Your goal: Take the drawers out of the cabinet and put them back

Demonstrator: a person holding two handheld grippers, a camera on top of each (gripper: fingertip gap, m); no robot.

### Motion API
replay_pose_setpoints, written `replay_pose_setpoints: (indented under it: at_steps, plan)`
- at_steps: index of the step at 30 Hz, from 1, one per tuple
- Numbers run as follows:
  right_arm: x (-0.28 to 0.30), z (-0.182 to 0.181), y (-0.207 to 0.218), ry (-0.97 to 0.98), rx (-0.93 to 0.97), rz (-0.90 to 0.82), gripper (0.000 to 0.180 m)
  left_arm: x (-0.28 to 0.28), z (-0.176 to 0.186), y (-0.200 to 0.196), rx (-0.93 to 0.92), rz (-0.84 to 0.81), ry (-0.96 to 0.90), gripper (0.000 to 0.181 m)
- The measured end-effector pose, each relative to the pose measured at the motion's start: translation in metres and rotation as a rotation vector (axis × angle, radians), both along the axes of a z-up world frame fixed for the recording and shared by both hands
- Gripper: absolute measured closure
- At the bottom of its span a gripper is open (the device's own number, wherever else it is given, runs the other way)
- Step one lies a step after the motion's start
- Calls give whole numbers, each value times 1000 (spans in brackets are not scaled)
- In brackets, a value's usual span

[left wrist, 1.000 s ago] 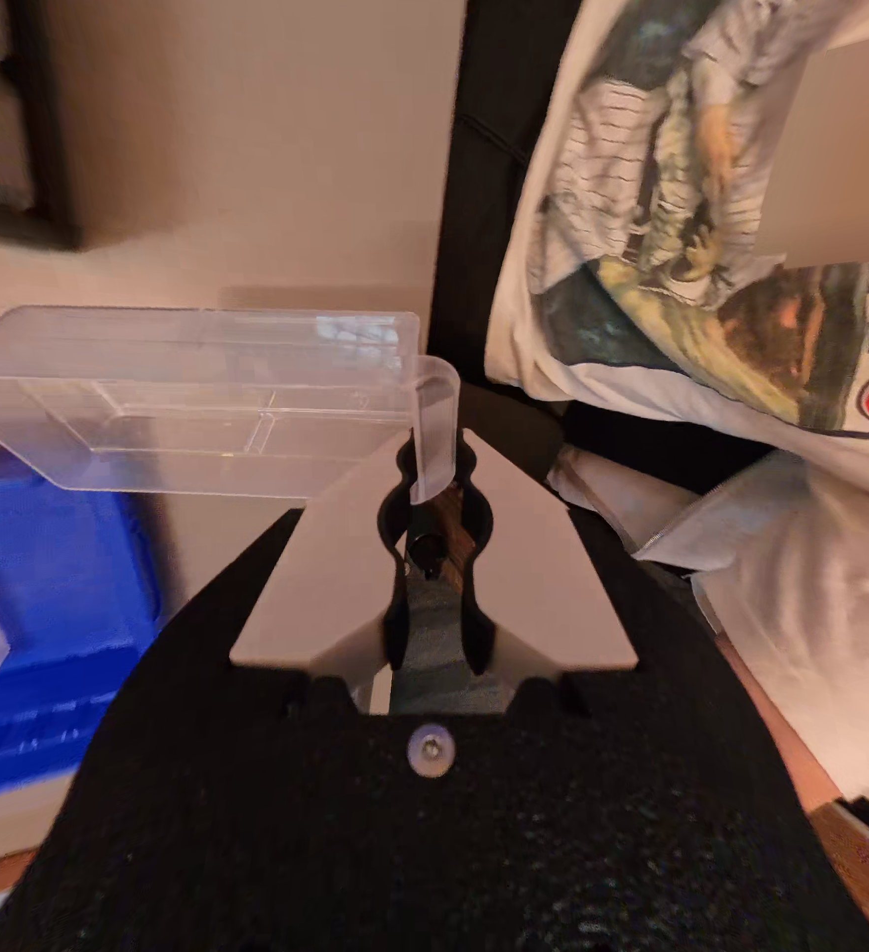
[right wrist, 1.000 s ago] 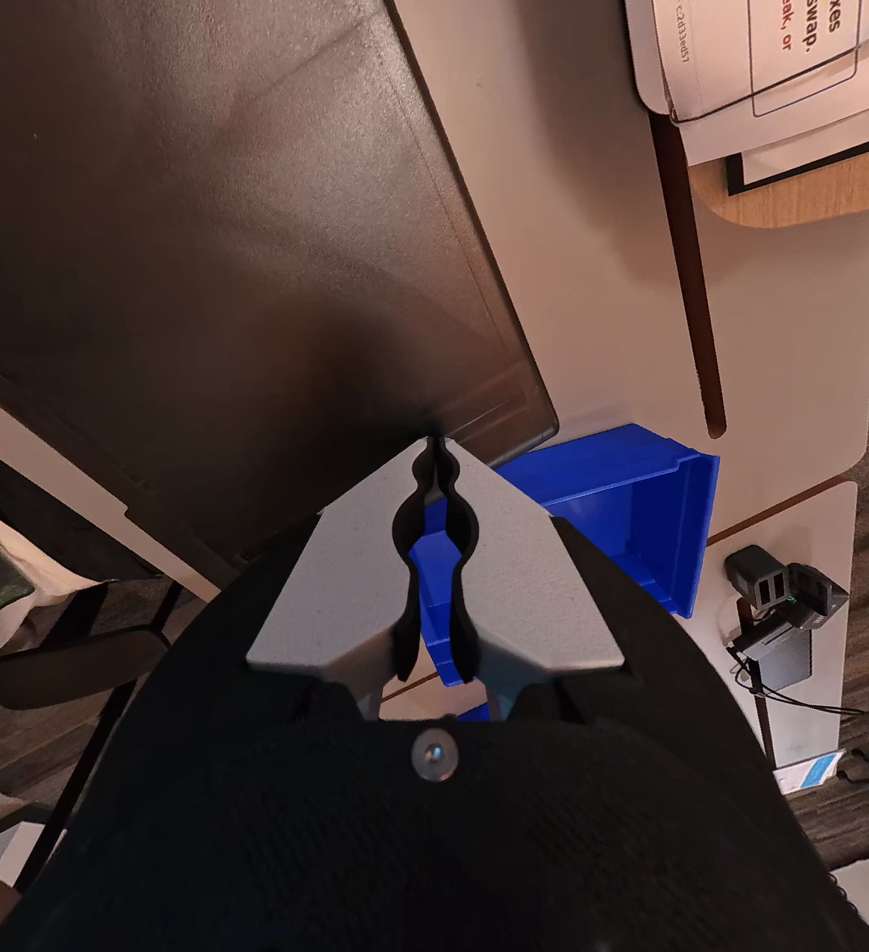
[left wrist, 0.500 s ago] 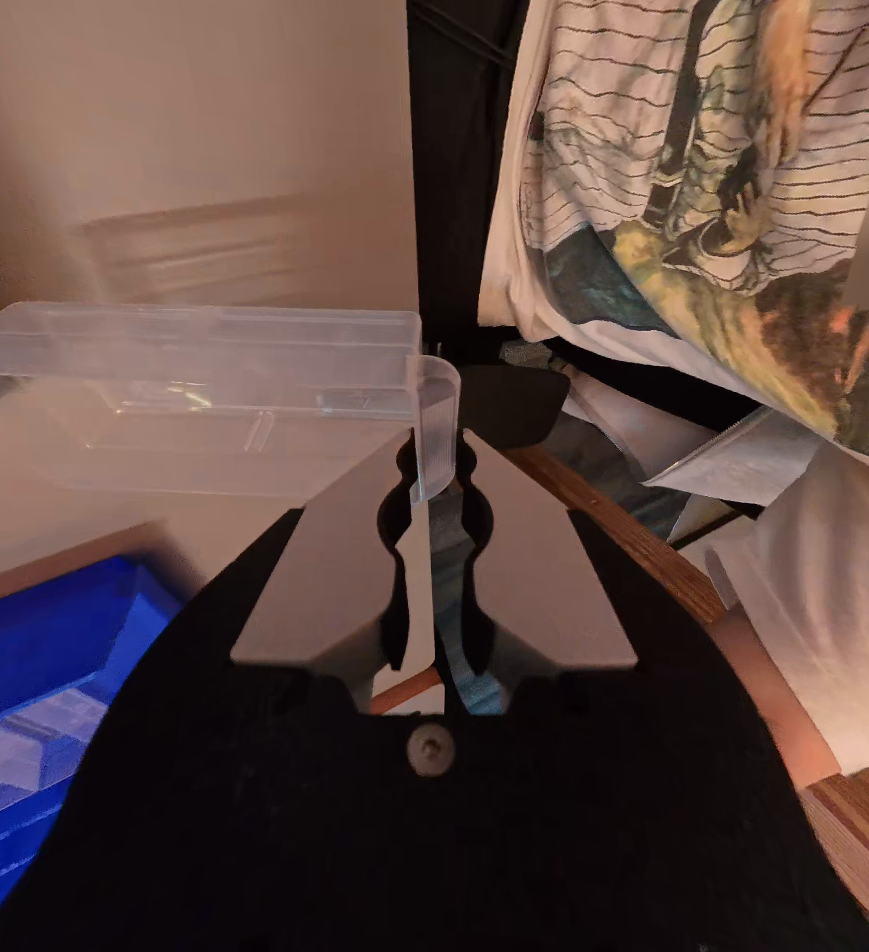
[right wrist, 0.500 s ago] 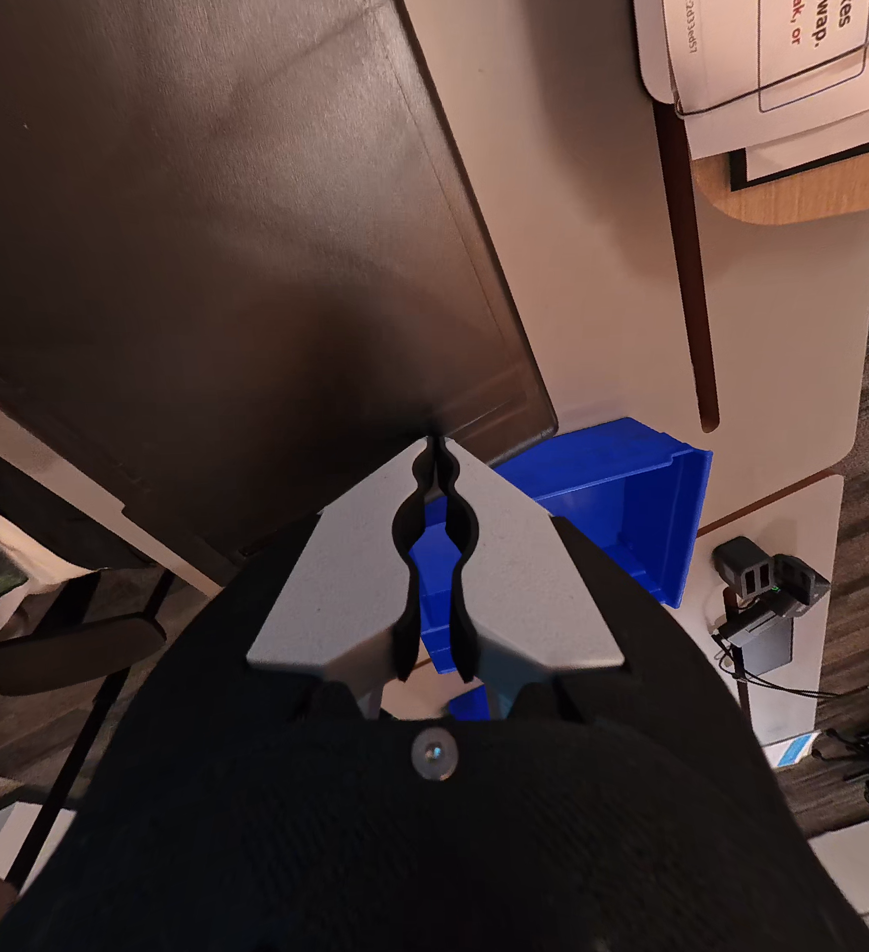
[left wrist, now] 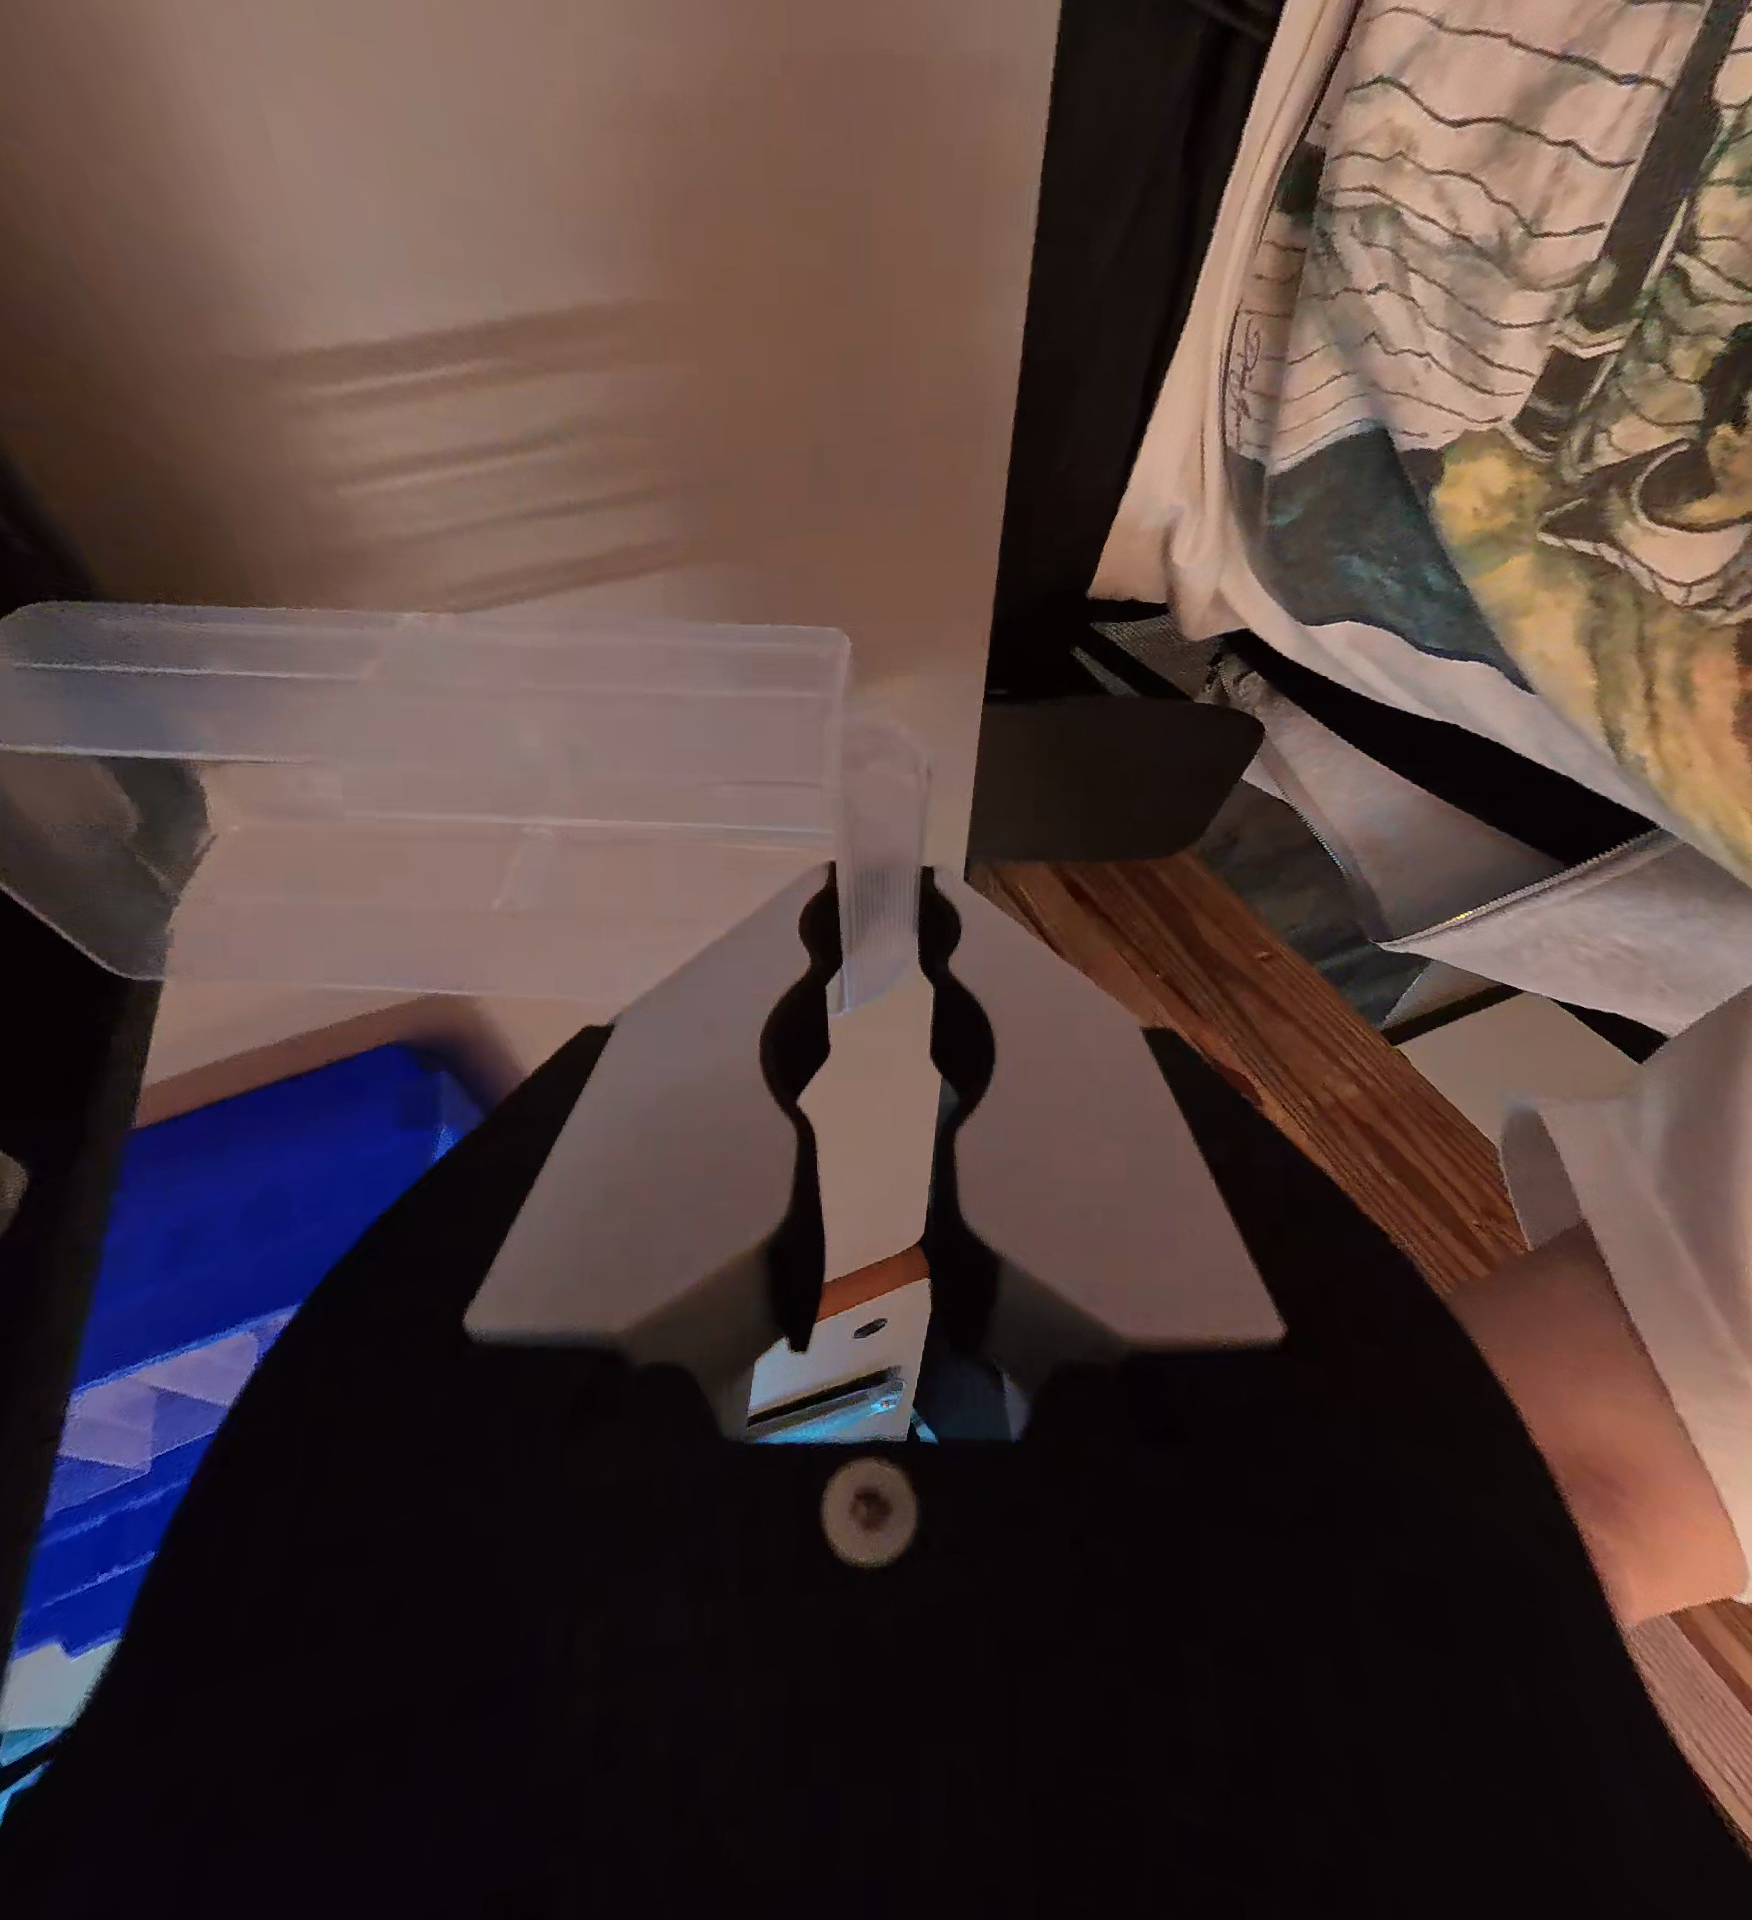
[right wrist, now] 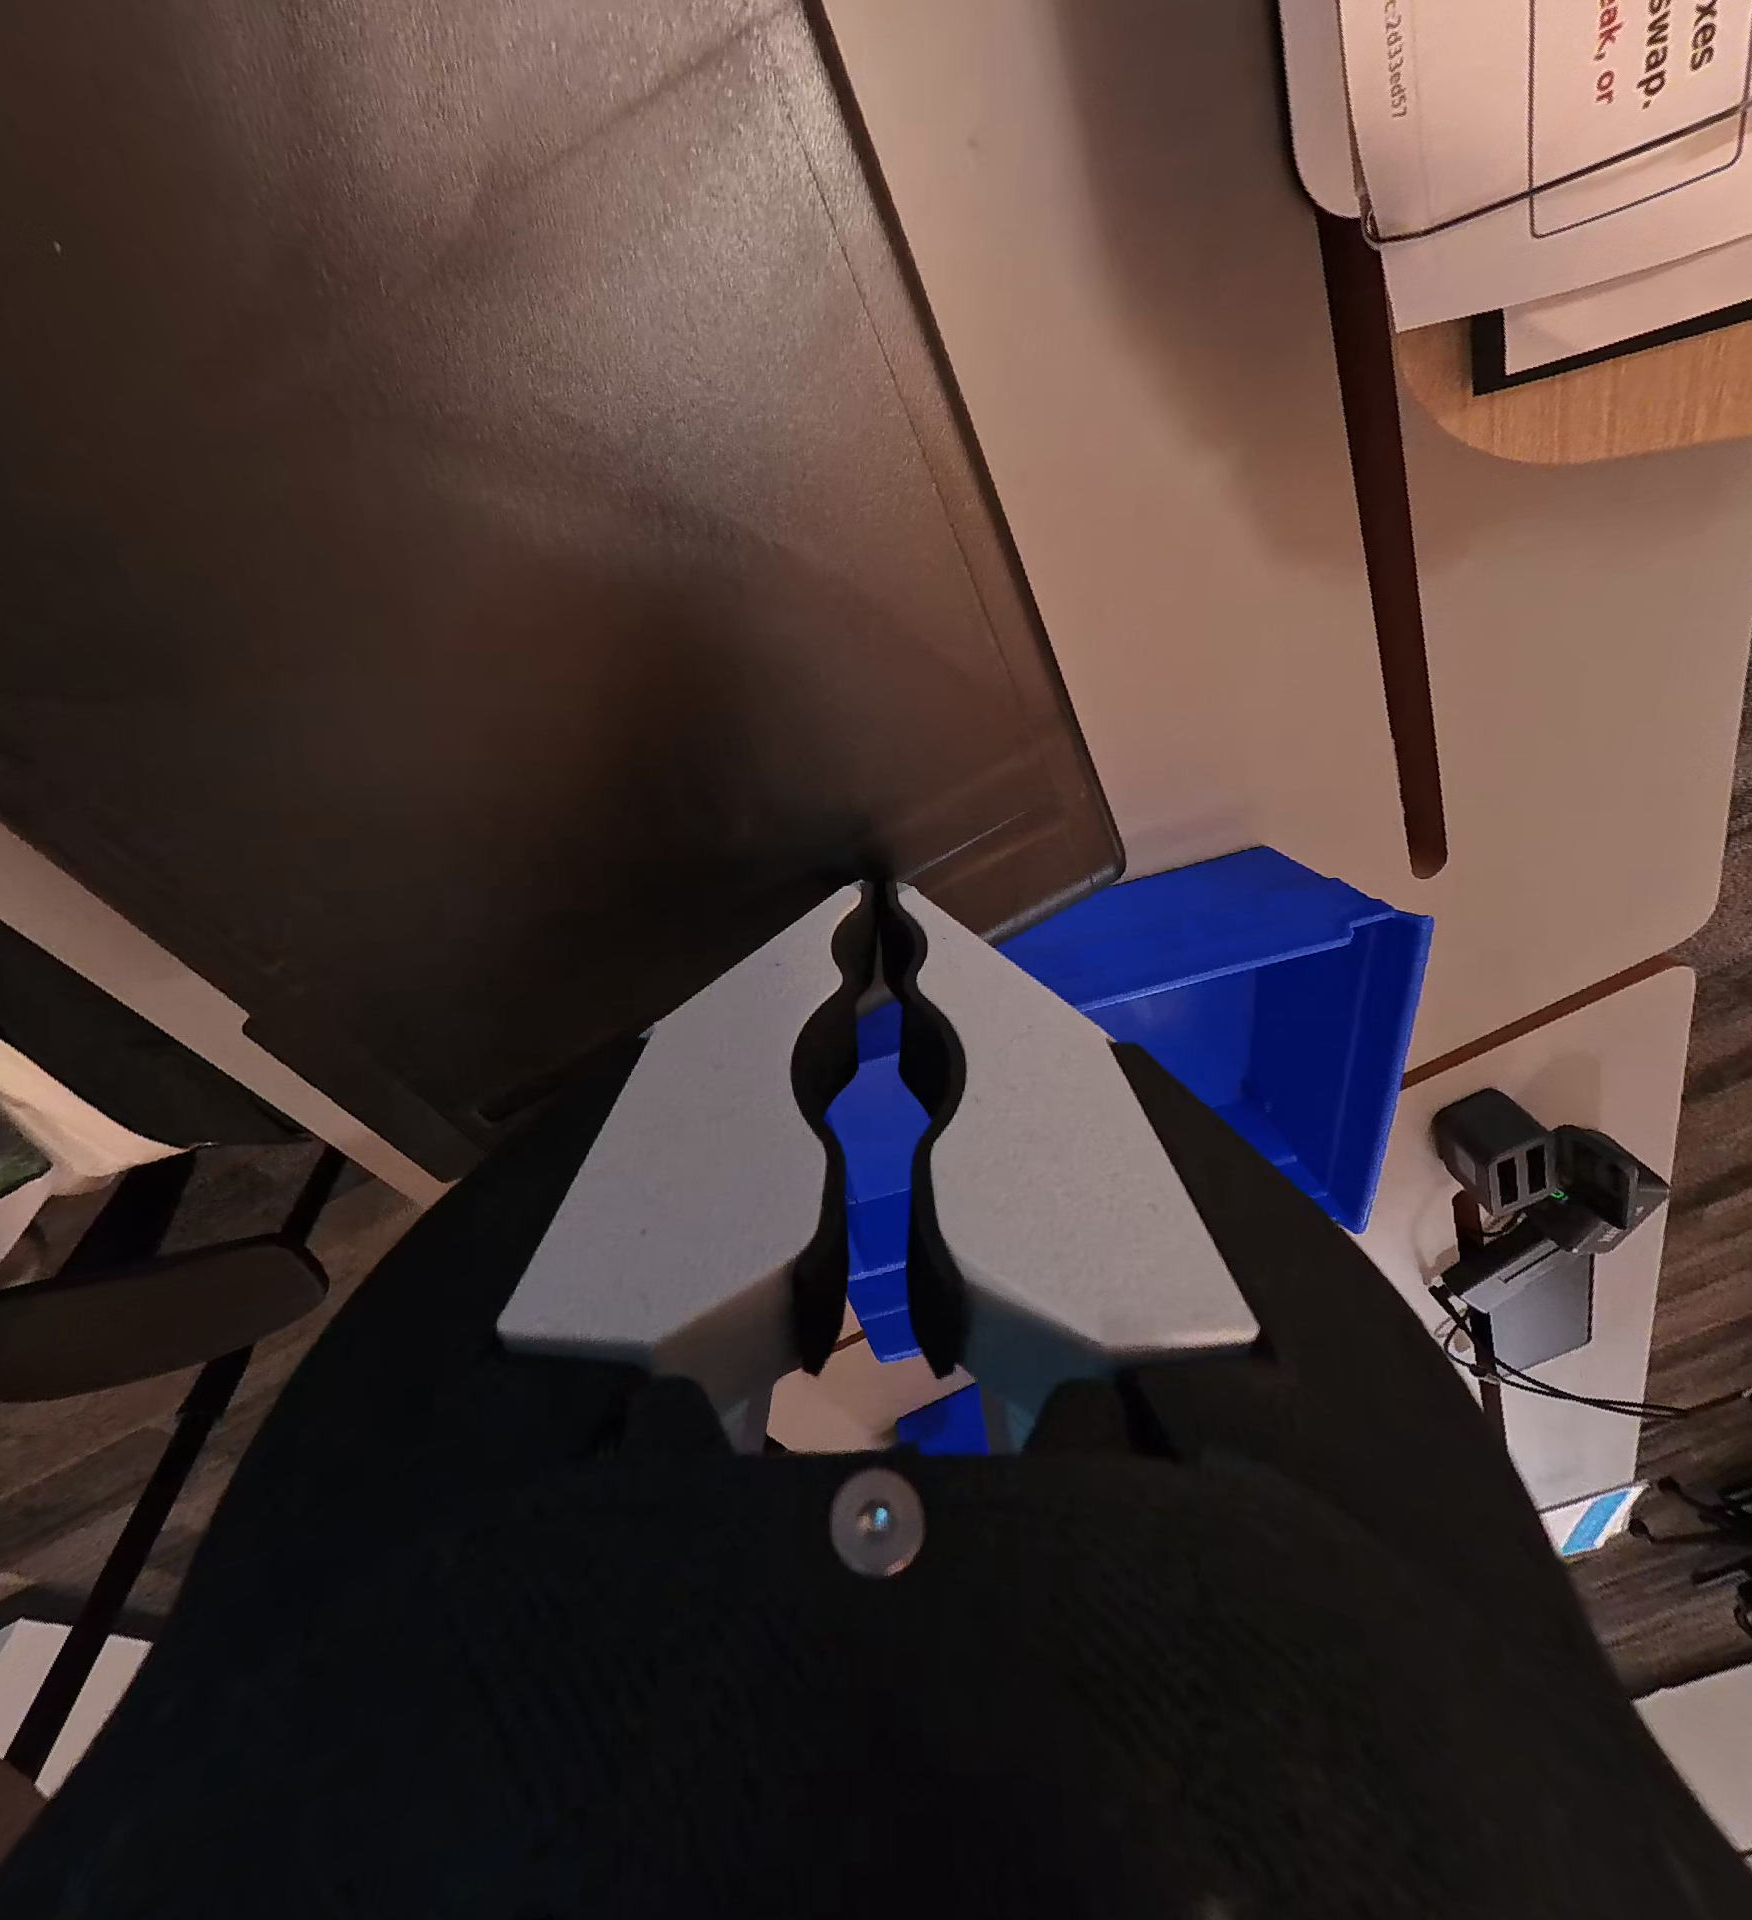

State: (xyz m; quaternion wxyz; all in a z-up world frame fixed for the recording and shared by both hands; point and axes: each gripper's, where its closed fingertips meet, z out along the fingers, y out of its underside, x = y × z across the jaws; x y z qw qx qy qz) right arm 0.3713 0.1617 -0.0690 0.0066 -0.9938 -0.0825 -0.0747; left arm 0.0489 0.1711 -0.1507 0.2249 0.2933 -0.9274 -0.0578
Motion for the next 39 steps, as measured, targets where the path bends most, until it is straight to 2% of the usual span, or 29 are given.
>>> replay_pose_setpoints:
  at_steps: [18, 26, 33, 39]
  plan:
    - [0, 0, 0, 2, -9, 7, 180, 23, 6, 20, -41, 25, 80, 170]
    - [0, 0, 0, 19, -7, 2, 180, 25, 11, 25, 54, 6, 63, 169]
    - [0, 0, 0, -11, -30, 15, 180, 20, -5, 21, 152, -2, -84, 169]
    - [0, 0, 0, -14, -25, 15, 180, 21, -23, 22, 239, 5, -323, 168]
